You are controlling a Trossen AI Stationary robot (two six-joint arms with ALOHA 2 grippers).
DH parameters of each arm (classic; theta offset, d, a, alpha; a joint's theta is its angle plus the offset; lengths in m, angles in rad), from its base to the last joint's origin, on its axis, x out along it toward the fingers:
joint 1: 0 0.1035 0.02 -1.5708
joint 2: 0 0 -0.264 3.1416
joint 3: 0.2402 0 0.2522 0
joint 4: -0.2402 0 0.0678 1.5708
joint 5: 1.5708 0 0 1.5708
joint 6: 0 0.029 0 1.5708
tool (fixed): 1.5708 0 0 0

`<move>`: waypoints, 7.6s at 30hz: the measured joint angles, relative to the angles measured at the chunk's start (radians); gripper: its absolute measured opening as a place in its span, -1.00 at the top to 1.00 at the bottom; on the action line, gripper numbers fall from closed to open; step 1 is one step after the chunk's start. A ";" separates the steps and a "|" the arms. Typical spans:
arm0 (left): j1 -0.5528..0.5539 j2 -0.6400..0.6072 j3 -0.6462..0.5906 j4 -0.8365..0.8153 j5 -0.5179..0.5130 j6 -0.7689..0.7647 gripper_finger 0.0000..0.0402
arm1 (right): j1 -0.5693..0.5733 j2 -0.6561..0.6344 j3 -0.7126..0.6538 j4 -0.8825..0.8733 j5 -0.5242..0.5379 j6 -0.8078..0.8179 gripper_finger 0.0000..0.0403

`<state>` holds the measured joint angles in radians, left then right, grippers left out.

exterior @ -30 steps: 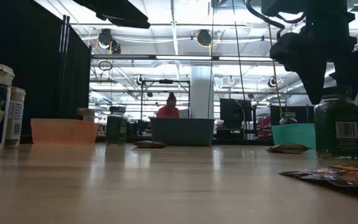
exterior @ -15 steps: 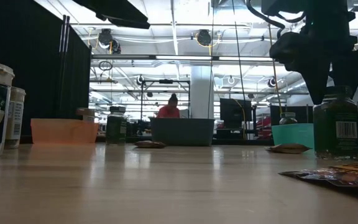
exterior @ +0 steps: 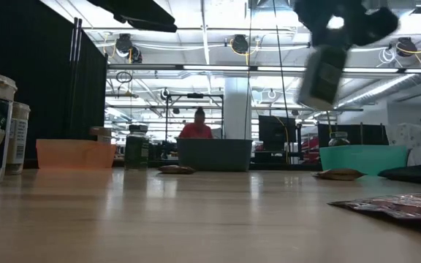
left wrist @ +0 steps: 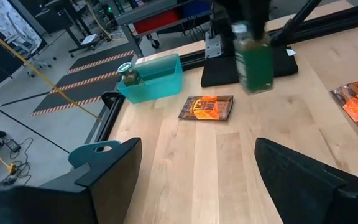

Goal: Sort spices by type
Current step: Put the right green seasoning bottle into the light blue bin, then put the top left orange seasoning into the dark blue bin

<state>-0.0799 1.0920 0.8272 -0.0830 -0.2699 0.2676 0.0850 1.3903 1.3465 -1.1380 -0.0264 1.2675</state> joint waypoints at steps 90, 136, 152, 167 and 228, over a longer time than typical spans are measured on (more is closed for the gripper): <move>0.000 0.000 0.000 -0.031 -0.027 0.000 -0.58 | -1.114 0.169 -0.199 -0.052 0.039 -1.051 0.13; 0.000 0.000 0.000 -0.051 -0.026 -0.028 -0.58 | -0.943 0.030 0.051 -0.150 0.343 -0.887 -0.26; 0.000 0.000 -0.001 -0.095 -0.020 -0.160 -0.58 | -0.268 -0.326 -0.211 0.355 0.345 -0.829 -0.26; -0.027 0.092 -0.001 -0.088 -0.021 -0.377 -0.58 | 0.091 -0.329 -0.618 1.264 0.420 -1.241 -0.26; -0.150 0.450 0.340 -0.495 -0.236 -0.608 -0.58 | 0.405 -0.531 -0.639 1.447 0.969 -1.570 -0.26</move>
<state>-0.2300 1.5417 1.1671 -0.5782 -0.5060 -0.3408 0.4898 0.8597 0.7074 0.3090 0.9421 -0.3025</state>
